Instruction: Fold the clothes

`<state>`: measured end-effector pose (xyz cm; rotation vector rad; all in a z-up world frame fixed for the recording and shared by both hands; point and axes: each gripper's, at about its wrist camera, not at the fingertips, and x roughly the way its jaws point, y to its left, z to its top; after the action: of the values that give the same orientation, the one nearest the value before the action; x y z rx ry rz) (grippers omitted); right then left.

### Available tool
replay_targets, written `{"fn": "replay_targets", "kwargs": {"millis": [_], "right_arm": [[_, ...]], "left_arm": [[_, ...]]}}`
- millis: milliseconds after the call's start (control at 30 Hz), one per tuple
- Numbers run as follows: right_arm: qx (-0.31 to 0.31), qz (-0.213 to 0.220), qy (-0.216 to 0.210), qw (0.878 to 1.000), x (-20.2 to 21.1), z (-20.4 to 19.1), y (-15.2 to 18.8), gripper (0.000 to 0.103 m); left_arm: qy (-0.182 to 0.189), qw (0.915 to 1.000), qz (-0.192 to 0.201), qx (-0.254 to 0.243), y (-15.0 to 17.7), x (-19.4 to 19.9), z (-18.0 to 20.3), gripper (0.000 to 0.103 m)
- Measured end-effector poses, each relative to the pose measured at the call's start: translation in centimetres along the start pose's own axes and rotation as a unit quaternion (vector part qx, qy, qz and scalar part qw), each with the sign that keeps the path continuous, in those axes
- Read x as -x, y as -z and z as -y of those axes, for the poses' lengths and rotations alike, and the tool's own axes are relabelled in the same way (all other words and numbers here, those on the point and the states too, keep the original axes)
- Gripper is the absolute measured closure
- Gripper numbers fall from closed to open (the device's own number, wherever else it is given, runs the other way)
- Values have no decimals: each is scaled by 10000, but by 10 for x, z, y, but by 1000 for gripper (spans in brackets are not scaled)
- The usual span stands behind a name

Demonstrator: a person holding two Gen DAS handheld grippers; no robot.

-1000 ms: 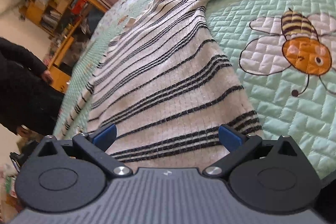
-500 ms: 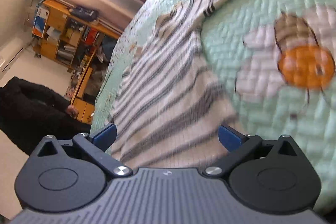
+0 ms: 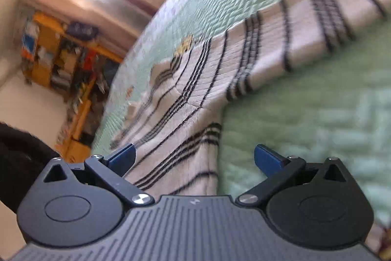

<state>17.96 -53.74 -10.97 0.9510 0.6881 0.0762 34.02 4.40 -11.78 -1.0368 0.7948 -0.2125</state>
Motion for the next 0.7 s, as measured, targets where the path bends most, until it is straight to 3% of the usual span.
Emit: {"fn": "replay_targets", "kwargs": {"millis": [100, 367, 433, 500, 600, 667, 700], "right_arm": [[20, -35, -47, 10000, -18, -2, -10, 0], [3, 118, -347, 9993, -47, -2, -34, 0], [279, 82, -349, 9990, -56, -8, -39, 0], [679, 1, -289, 9973, -66, -17, -41, 3], [1251, -129, -120, 9920, -79, -25, -42, 32], [1458, -205, 25, 9891, -86, -26, -45, 80], [1552, -222, 120, 9876, -89, -25, -46, 86]], "left_arm": [[117, 9999, -25, -107, -1, -13, 2, 2], [-164, 9983, 435, -345, 0, -44, 27, 1], [-357, 9959, 569, -600, 3, -44, 36, 11], [-728, 9913, 643, -891, 3, -50, 42, 46], [-933, 9895, 631, -904, -12, -57, 40, 82], [-904, 9910, 466, -868, -26, -63, 34, 92], [-885, 9907, 380, -958, -32, -66, 34, 94]]}}
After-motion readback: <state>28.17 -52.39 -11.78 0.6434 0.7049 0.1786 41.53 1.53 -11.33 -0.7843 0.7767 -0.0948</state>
